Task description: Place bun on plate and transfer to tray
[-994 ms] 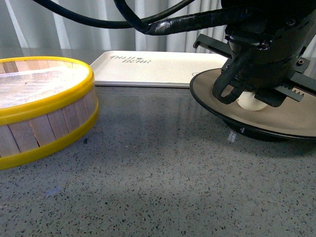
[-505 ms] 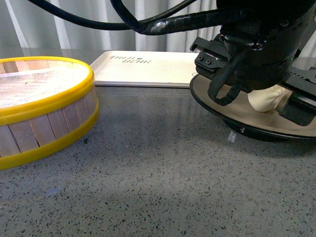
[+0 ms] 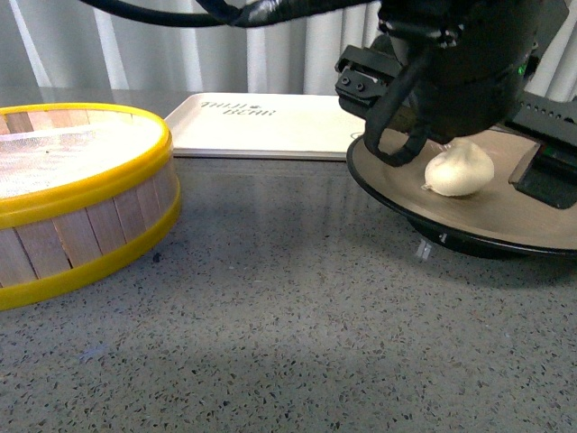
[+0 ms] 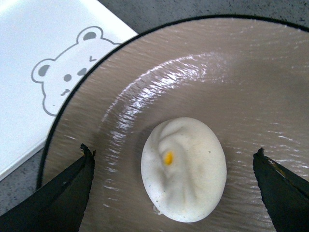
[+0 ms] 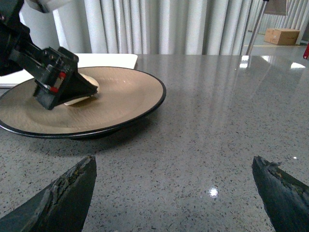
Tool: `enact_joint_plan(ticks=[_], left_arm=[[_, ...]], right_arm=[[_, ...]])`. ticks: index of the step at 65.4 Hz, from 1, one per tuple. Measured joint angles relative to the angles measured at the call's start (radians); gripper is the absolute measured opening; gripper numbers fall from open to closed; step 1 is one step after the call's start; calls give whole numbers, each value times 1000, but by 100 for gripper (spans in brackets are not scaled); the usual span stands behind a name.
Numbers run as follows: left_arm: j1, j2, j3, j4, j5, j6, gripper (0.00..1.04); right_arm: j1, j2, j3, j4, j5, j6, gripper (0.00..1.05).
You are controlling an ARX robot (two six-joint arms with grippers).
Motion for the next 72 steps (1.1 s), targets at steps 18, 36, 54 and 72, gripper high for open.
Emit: enact_joint_plan(ticks=[18,36,54,72], left_arm=[[51,-152,-71,58,3,-32,98],[209,-506,-384,217,0,-78,98],[412,-791,-619,247,-2,-83,94],[695,-1123,-1090,497,139,-141,44]], right_arm=[[0,0,0,0,0,0,96],[0,0,0,0,0,0,96],[0,0,0,0,0,0,96],[0,0,0,0,-1,0,96]])
